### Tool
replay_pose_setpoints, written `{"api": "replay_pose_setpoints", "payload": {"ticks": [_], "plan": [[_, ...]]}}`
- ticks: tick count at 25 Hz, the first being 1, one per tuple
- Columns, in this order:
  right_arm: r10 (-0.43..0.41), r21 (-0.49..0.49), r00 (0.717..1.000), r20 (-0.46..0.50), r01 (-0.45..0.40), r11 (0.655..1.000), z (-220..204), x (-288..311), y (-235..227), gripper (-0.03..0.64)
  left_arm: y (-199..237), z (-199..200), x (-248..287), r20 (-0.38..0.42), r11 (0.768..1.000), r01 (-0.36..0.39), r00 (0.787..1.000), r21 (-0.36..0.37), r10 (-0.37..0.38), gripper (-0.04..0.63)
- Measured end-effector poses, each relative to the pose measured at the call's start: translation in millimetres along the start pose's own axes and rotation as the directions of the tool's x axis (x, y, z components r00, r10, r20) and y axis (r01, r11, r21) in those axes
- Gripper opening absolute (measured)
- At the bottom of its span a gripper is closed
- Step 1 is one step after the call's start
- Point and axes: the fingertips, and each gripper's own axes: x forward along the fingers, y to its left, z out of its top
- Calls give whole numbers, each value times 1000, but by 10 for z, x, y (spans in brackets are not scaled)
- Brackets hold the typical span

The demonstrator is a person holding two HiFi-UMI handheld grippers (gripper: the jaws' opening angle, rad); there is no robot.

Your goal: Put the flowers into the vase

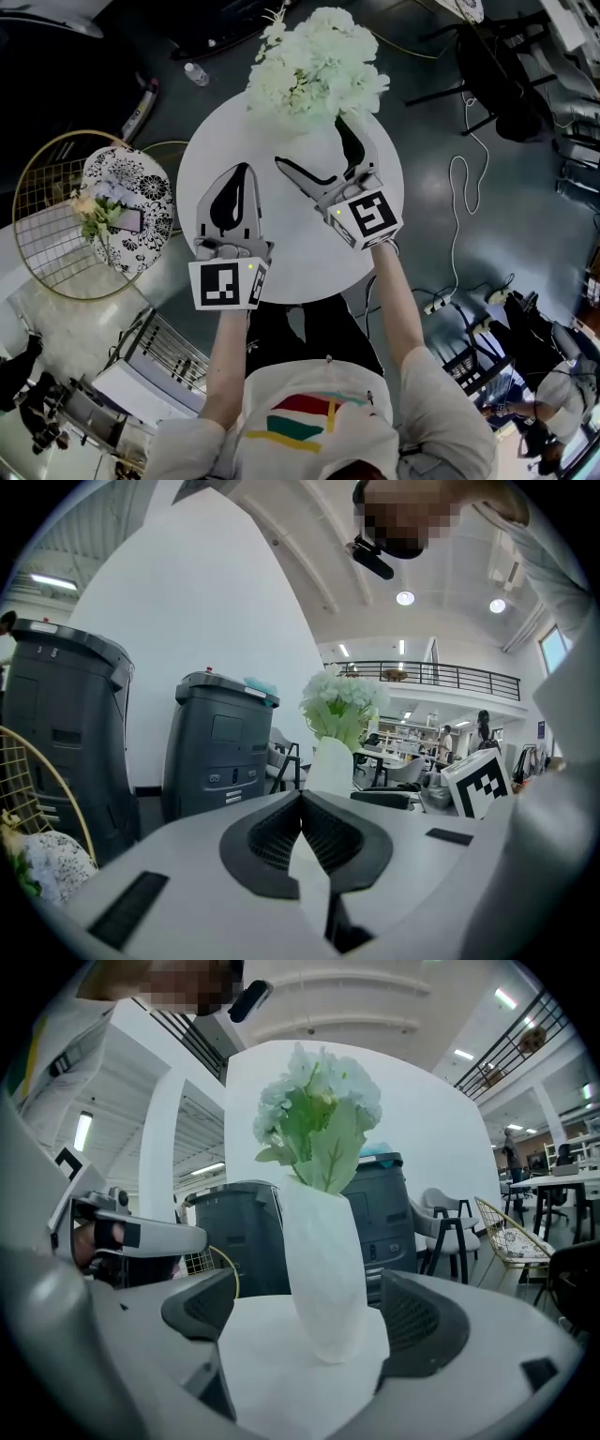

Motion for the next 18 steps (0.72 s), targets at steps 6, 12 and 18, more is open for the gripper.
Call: {"api": "replay_pose_setpoints", "payload": {"ticks": [6, 12, 18], "plan": [[-59, -4, 998, -30, 58, 998, -99, -165, 60, 472, -18, -48, -119, 2, 1000, 16, 1000, 2, -16, 6], [-135, 33, 991, 25, 134, 990, 203, -595, 216, 471, -146, 148, -255, 34, 999, 47, 998, 9, -47, 6], [-195, 156, 978, 71, 182, 971, 556, -1127, 498, 414, -431, 582, -544, 76, 995, 95, 992, 19, -96, 6]]}}
